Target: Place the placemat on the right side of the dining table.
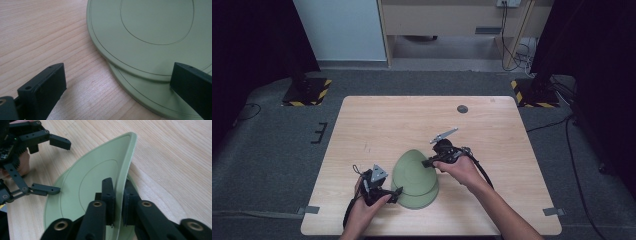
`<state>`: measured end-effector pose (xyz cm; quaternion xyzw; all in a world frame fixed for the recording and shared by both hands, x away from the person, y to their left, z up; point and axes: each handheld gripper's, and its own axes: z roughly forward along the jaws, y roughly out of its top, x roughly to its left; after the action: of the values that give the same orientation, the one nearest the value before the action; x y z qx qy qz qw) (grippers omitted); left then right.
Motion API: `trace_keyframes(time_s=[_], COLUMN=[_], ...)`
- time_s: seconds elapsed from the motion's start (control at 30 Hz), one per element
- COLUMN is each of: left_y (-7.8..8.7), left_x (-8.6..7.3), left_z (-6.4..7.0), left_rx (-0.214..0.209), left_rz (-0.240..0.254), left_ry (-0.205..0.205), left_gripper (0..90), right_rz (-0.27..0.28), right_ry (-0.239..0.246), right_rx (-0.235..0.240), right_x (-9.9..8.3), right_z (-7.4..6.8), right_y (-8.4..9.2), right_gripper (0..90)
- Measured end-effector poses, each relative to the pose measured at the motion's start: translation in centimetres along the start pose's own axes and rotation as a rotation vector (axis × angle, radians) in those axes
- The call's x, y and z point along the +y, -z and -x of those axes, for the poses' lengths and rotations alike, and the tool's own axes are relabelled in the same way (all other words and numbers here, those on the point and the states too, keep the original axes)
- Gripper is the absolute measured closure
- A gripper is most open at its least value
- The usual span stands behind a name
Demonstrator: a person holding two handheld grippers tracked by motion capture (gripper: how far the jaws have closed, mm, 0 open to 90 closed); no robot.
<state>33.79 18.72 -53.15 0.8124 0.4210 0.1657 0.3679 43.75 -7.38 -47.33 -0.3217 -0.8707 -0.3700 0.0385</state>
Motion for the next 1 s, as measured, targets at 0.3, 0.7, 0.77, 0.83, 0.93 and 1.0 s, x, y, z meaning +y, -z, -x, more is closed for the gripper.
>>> trace_keyframes(time_s=[0.3,0.7,0.77,0.83,0.93,1.0], left_y=[0.0,0.1,0.3,0.4,0.5,0.6], left_x=[-0.1,-0.1,-0.1,-0.1,-0.1,-0.1], left_z=[0.0,-0.2,-0.3,-0.3,-0.5,-0.6], left_rx=[0.003,0.000,0.002,0.006,0.013,0.017], left_rz=[-0.011,0.001,0.005,0.008,0.011,0.015], left_ry=[-0.007,0.006,0.008,0.009,0.012,0.015], left_gripper=[0.1,1.8,1.8,1.8,1.8,1.9], right_rz=[-0.001,0.085,0.093,0.102,0.113,0.120], right_ry=[-0.052,-0.073,-0.073,-0.074,-0.067,-0.066], right_rx=[0.023,0.050,0.050,0.052,0.051,0.055], right_x=[0.0,0.5,0.6,0.7,0.9,1.1], right_z=[0.2,-0.2,-0.3,-0.4,-0.6,-0.8], right_y=[0.9,3.6,4.0,4.3,4.6,4.9], right_gripper=[85.0,85.5,85.5,85.5,85.6,85.6])
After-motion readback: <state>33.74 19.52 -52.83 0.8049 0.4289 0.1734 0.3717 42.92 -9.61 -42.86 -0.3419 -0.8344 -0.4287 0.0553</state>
